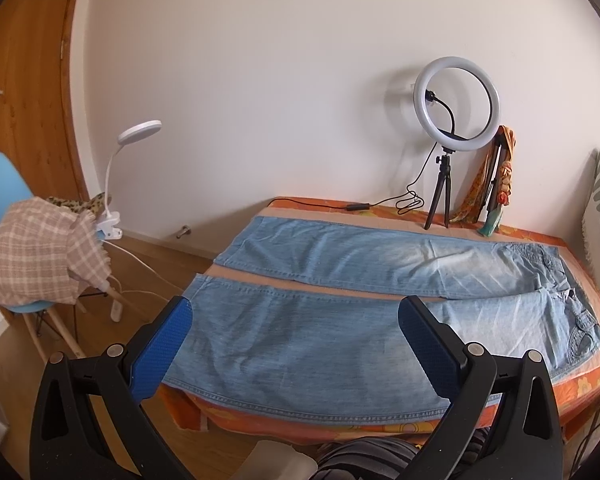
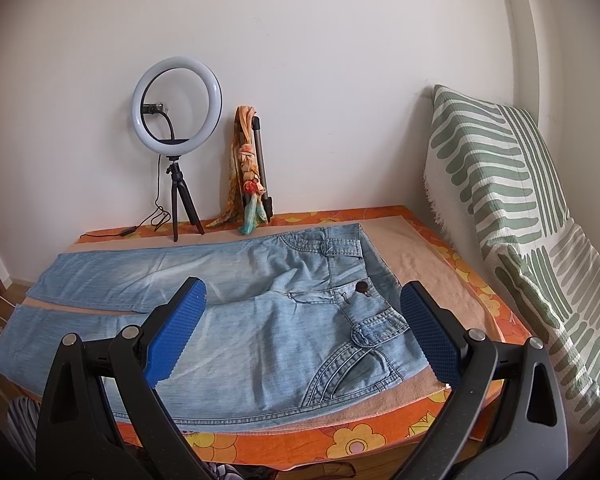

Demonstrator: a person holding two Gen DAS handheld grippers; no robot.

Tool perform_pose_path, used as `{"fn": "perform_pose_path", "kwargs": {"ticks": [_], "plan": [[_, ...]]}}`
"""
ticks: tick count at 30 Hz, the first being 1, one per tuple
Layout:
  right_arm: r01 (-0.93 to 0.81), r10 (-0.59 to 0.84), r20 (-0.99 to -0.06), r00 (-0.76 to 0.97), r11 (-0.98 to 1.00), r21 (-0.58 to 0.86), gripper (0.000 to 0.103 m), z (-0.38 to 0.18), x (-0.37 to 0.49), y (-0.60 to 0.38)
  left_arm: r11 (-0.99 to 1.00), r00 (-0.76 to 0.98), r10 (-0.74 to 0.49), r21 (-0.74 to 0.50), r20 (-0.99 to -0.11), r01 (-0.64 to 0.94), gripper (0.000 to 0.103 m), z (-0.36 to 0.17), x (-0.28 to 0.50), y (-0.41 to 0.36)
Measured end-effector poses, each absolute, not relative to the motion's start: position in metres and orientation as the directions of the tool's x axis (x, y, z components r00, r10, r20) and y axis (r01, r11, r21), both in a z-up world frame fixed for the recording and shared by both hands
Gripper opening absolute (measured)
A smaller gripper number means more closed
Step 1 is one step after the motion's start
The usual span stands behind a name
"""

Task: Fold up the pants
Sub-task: 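Position both tools over the light blue jeans legs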

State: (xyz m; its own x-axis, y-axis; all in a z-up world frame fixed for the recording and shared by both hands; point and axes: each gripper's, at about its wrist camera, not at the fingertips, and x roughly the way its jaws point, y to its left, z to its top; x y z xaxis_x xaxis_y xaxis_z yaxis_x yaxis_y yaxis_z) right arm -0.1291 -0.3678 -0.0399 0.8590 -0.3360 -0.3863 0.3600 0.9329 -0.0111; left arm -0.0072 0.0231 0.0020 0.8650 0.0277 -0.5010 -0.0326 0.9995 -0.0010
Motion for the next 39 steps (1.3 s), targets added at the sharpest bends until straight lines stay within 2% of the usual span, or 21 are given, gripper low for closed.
{"fn": "perform_pose_path", "kwargs": {"ticks": [13,19,23,29,32,39], "plan": [[0.353,-0.329,-0.384,0.863,0.936,-0.01,0.099,-0.039,-0.13,-0.363,0.999,0.877,0.04,0.014,-0.478,-0.038,0.103,0.005,-0.016,0.028],[0.278,-0.261,-0.393,0.882,0.96,-0.015,0.099,-0.043,-0.127,-0.358,0.999,0.874,0.046,0.024,-0.484,-0.04,0.103,0.0,-0.019,0.04],[0.171,-0.171,-0.428,0.888,0.985,-0.038,0.099,-0.057,-0.125,-0.358,0.998,0.871,0.061,0.038,-0.488,-0.049,0.103,-0.006,-0.02,0.052],[-0.008,-0.062,-0.51,0.858,0.991,-0.134,0.099,-0.101,-0.121,-0.348,1.0,0.889,-0.013,0.015,-0.458,0.023,0.102,-0.014,-0.025,0.066],[-0.096,-0.017,-0.563,0.826,0.981,-0.17,0.098,-0.126,-0.119,-0.342,0.999,0.878,-0.018,0.025,-0.478,0.034,0.102,-0.023,-0.022,0.069],[-0.242,0.014,-0.695,0.719,0.943,-0.231,0.082,-0.186,-0.105,-0.326,0.995,0.843,-0.009,0.083,-0.538,0.063,0.102,-0.052,-0.015,0.072]]}}
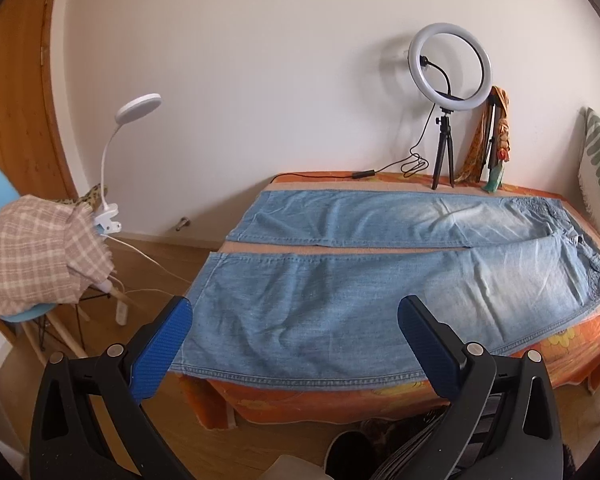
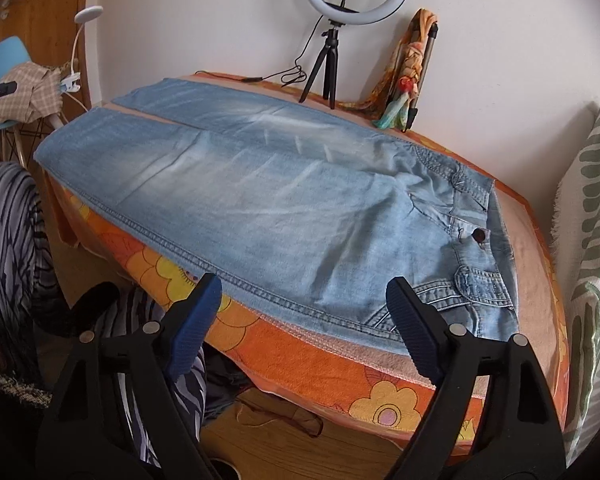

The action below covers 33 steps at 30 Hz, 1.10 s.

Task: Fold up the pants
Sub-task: 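Position both tools over the light blue jeans legs, then grasp the outer jeans leg edge with the right tool and lift it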

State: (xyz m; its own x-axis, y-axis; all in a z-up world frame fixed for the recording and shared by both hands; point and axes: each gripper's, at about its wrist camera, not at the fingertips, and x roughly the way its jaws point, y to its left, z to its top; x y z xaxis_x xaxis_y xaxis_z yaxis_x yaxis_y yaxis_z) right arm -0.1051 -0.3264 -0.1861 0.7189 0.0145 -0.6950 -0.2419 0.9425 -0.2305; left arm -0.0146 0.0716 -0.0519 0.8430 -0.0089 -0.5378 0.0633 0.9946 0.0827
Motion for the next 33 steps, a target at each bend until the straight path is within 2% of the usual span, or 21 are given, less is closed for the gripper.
{"fn": "perform_pose_path", "kwargs": {"ticks": [2,8,11,18,19,21,22,23,25,33], "plan": [[-0.275,0.011,-0.727,0.687,0.93,-0.245,0.073,-0.2,-0.096,-0.324,0.992,0.83,0.0,0.106,-0.558,0.071,0.102,-0.059,-0.009,0.072],[-0.333,-0.021,-0.771,0.637,0.894,-0.3,0.072,-0.228,-0.078,-0.321,0.996,0.77,-0.038,0.042,-0.638,0.083,0.102,-0.082,0.012,0.083],[-0.36,-0.027,-0.785,0.618,0.879,-0.314,0.072,-0.237,-0.07,-0.318,0.994,0.749,-0.052,0.035,-0.66,0.101,0.096,-0.095,0.017,0.081],[-0.401,-0.044,-0.786,0.617,0.842,-0.362,0.068,-0.245,-0.054,-0.309,0.99,0.721,-0.079,0.029,-0.688,0.136,0.093,-0.113,0.027,0.074],[-0.407,-0.042,-0.786,0.617,0.837,-0.365,0.063,-0.244,-0.053,-0.308,0.989,0.718,-0.084,0.031,-0.691,0.145,0.092,-0.114,0.029,0.073],[-0.438,-0.015,-0.803,0.596,0.832,-0.34,0.046,-0.243,-0.05,-0.306,0.985,0.71,-0.088,0.043,-0.699,0.165,0.087,-0.116,0.032,0.069],[-0.451,-0.001,-0.811,0.585,0.831,-0.327,0.034,-0.242,-0.049,-0.305,0.983,0.708,-0.094,0.049,-0.7,0.179,0.087,-0.117,0.032,0.067],[-0.458,0.006,-0.813,0.583,0.829,-0.322,0.026,-0.241,-0.047,-0.304,0.979,0.707,-0.104,0.054,-0.7,0.197,0.087,-0.118,0.033,0.065],[-0.458,0.013,-0.812,0.583,0.831,-0.315,0.017,-0.239,-0.045,-0.302,0.971,0.701,-0.122,0.063,-0.702,0.231,0.087,-0.12,0.033,0.06],[-0.406,-0.025,-0.769,0.639,0.838,-0.365,0.006,-0.216,-0.026,-0.297,0.952,0.673,-0.164,0.063,-0.721,0.3,0.087,-0.134,0.03,0.063]]}}
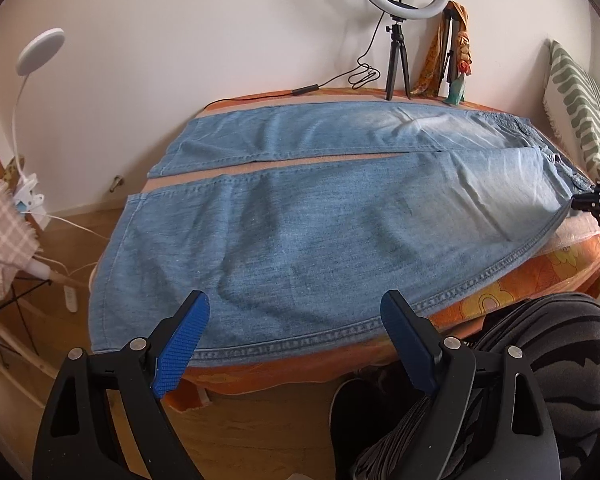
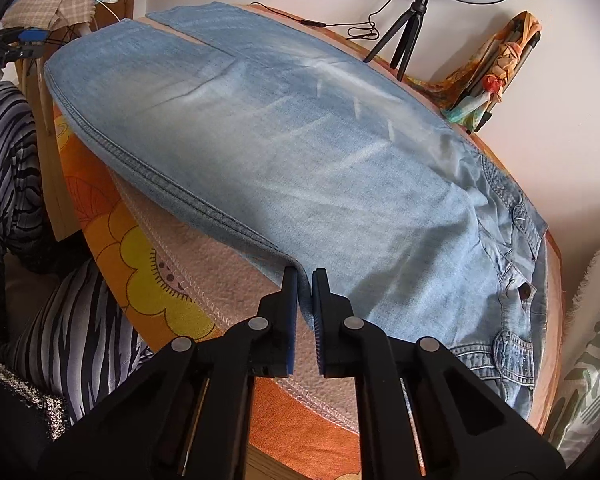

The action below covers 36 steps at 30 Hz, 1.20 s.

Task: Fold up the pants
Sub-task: 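Grasp the outer jeans leg edge with the right tool and lift it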

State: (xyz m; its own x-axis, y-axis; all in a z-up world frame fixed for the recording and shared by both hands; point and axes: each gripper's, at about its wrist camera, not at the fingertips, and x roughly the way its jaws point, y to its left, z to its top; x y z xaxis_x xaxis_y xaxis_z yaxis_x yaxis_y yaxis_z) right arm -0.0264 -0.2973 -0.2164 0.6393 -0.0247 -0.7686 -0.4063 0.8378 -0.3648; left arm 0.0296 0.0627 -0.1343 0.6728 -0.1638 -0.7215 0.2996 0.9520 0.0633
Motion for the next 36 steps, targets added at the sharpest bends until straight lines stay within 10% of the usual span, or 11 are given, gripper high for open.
{"fn": "perform_pose_path", "kwargs": {"ticks": [22,36], "plan": [[-0.287,-0.064,-0.702,0.709,0.884,-0.37,0.004,-0.166,0.024,-0.294,0.829,0.713,-0.026,0.384,-0.7,0.407,0.087,-0.175,0.048,0.008],[-0.246,-0.059,-0.681,0.73,0.907,-0.342,0.004,-0.143,0.04,-0.293,0.824,0.678,-0.138,0.296,-0.722,0.483,0.089,-0.17,0.058,-0.007]]}}
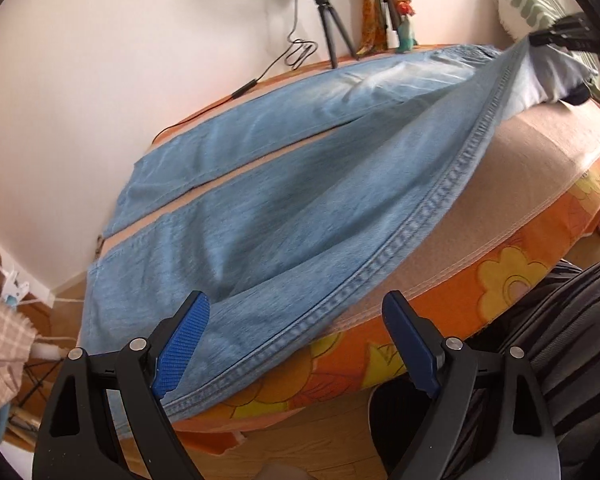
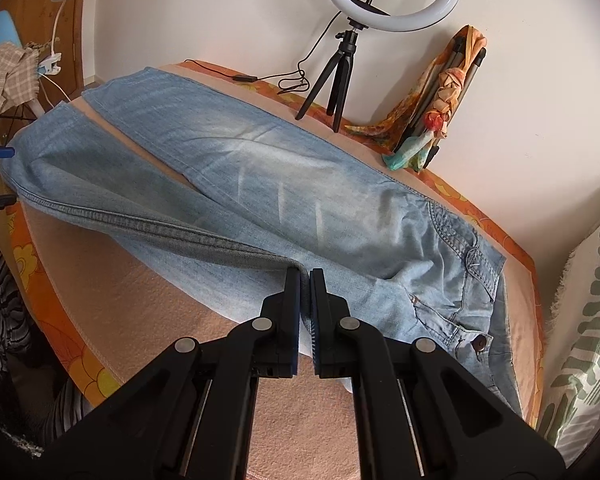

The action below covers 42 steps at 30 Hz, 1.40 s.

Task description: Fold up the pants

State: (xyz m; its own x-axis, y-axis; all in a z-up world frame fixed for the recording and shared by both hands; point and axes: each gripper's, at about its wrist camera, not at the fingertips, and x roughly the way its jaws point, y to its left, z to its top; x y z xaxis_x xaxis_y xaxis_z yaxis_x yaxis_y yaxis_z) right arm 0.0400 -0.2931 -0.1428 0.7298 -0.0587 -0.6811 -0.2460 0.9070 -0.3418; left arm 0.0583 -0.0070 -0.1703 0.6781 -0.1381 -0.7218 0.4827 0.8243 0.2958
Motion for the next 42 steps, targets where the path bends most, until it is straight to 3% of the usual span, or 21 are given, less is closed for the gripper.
{"fn": "perform_pose_path", "kwargs": {"ticks": [8,9,10,14,16,18,30,42], "plan": [[-0.236,-0.082,-0.662,0.745,0.896,-0.377,0.004,-0.123,0.045,-0.282,0.83,0.707,-0.038,0.372,-0.706,0.416,0.086,-0.183,0.085,-0.005],[-0.234,-0.081,-0.663,0.744,0.898,-0.372,0.004,-0.122,0.044,-0.282,0.842,0.709,-0.024,0.369,-0.704,0.395,0.082,-0.183,0.087,0.003],[-0.23,-0.08,-0.666,0.742,0.902,-0.365,0.004,-0.121,0.043,-0.282,0.852,0.713,-0.002,0.372,-0.701,0.369,0.078,-0.183,0.088,0.011],[-0.215,-0.08,-0.672,0.736,0.913,-0.345,0.004,-0.127,0.035,-0.281,0.913,0.694,0.008,0.289,-0.72,0.289,0.032,-0.182,0.098,0.053],[-0.208,-0.075,-0.677,0.732,0.922,-0.327,0.004,-0.132,0.031,-0.282,0.936,0.687,-0.075,0.187,-0.723,0.299,0.025,-0.176,0.102,0.073],[-0.196,-0.079,-0.68,0.729,0.928,-0.318,0.004,-0.136,0.028,-0.282,0.937,0.698,-0.108,0.161,-0.708,0.309,0.015,-0.17,0.105,0.082],[-0.11,-0.164,-0.62,0.767,0.919,-0.379,0.004,-0.114,0.082,-0.293,0.906,0.79,-0.146,0.241,-0.596,0.349,0.007,-0.108,0.177,0.06],[-0.069,-0.276,-0.592,0.758,0.867,-0.493,0.004,-0.118,0.207,-0.319,0.886,0.724,-0.201,0.192,-0.66,0.421,0.006,-0.106,0.307,0.019]]}}
